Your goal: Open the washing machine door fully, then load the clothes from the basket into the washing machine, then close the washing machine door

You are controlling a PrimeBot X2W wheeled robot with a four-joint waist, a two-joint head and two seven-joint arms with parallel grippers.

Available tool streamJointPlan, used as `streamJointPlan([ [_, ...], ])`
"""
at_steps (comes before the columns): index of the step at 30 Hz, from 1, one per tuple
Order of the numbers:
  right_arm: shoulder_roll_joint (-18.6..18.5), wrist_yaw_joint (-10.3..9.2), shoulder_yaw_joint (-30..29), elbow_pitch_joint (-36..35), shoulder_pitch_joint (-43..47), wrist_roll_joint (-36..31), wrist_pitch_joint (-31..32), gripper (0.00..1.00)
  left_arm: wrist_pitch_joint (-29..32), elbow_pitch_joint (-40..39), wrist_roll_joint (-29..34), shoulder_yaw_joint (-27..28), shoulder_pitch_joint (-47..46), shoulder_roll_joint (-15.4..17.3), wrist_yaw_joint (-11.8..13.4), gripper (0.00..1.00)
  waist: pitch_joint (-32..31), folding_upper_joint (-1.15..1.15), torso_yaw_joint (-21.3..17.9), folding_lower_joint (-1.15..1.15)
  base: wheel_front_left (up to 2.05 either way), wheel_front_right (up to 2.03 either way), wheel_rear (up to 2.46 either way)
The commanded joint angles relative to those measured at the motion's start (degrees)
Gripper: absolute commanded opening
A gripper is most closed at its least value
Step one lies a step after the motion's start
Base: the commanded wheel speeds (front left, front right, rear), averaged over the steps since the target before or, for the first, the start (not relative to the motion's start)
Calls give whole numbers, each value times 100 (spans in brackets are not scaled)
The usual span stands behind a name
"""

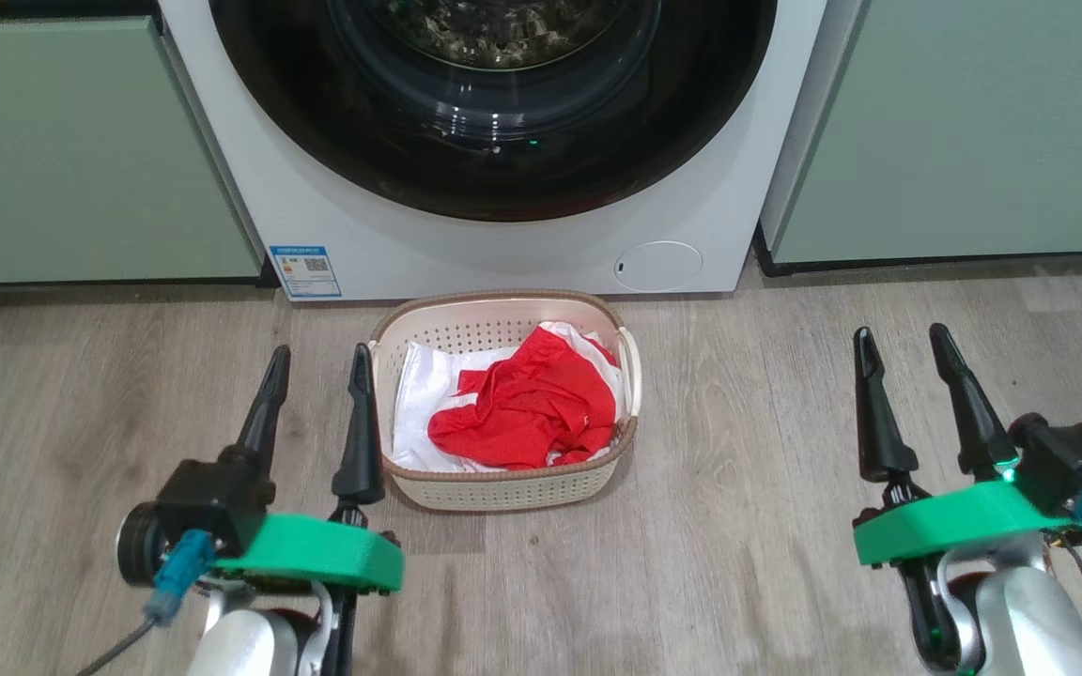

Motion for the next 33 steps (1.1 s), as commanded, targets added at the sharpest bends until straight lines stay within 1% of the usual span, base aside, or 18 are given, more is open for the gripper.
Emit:
streamJointPlan([
  [1, -67, 41, 156, -134, -193, -193, -124, 100, -108, -259, 258, 80, -249, 50, 65, 100, -10, 0, 8, 0, 0, 0, 0],
  [4, -68, 42, 178, -81, -193, -259, -158, 100, -141, -211, 320, 45, -227, 51, 72, 100, -21, 0, 13, 0, 0, 0, 0],
  [9, -70, 44, 249, 27, -208, -476, -242, 100, -225, 57, 480, -50, -176, 55, -32, 100, -55, 0, 23, 0, 0, 0, 0],
  [14, -72, 46, 318, 193, -220, -663, -326, 100, -309, 283, 772, -157, -172, 58, -93, 100, -67, 0, 30, 0, 0, 0, 0],
  [19, -72, 46, 325, 436, -233, -364, -329, 100, -312, 492, 642, -148, -160, 59, -138, 100, -74, 0, 31, 0, 0, 0, 0],
  [22, -72, 46, 363, 548, -240, -343, -329, 100, -312, 630, 599, -159, -149, 59, -177, 100, -81, 0, 31, 0, 0, 0, 0],
  [28, -72, 46, 391, 640, -280, -292, -329, 100, -312, 708, 459, -131, -138, 59, -167, 100, -79, 0, 4, 0, 0, 0, 0],
  [33, -72, 46, 391, 662, -296, -303, -329, 100, -312, 684, 484, -107, -156, 59, -126, 100, -70, 0, -11, 0, 0, 0, 0],
])
